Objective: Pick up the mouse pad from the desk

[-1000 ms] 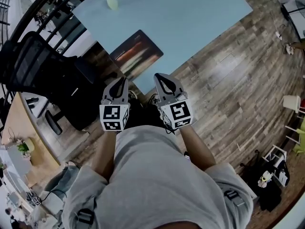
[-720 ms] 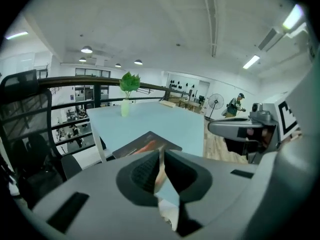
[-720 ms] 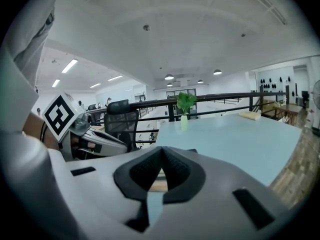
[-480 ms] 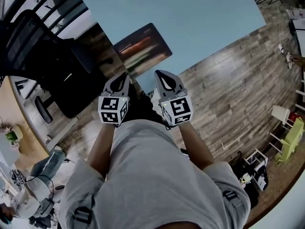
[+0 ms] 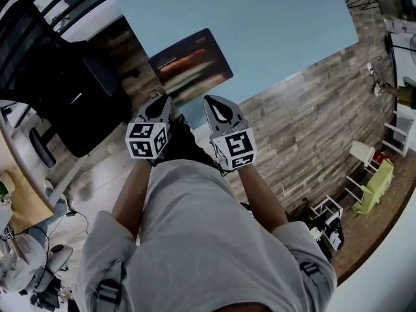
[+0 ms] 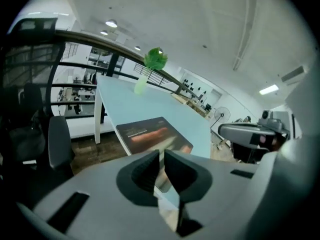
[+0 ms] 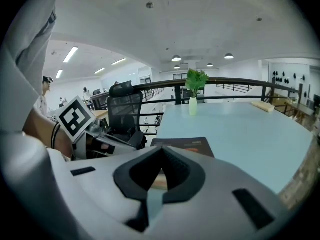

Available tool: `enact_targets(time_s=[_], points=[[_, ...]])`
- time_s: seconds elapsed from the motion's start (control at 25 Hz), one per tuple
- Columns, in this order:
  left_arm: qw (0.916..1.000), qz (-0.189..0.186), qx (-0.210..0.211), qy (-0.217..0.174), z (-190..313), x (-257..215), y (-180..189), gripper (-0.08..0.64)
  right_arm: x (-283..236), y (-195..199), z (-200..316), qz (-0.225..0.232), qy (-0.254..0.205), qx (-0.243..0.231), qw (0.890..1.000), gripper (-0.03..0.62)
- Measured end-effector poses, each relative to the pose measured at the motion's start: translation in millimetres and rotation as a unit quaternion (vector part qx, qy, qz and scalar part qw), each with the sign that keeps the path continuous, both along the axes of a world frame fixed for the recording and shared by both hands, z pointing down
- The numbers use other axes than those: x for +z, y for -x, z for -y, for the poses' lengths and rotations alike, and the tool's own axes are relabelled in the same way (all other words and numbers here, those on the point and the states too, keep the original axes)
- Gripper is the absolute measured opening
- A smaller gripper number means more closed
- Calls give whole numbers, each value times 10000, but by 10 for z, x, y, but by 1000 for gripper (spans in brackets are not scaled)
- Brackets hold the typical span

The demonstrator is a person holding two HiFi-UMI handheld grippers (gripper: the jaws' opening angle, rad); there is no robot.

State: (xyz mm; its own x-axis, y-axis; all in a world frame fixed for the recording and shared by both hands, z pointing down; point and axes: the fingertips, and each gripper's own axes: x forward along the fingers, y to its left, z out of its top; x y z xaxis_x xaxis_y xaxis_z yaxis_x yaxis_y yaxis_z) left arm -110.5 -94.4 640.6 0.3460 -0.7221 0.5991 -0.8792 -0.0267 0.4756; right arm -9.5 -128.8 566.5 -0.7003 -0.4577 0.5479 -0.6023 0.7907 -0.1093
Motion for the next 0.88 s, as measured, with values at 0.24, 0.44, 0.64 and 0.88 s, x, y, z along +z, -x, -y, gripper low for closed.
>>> enact_targets(time_s=[0.24, 0.44, 0.64, 0.88], points=[[9941, -888, -521, 349, 8, 310, 167, 45, 69, 109, 53, -163, 56, -75, 9998, 5], [9899, -1165, -698, 416, 40, 498, 264, 48, 122, 148, 64, -274, 112, -106, 9995, 5], [9818, -1595, -809, 642, 49, 663, 332, 58, 169, 228, 68, -303, 174, -94, 9993, 5], [9657, -2306, -973, 689, 106, 680, 344, 60, 208, 228, 82, -347, 253, -16, 9991, 5]])
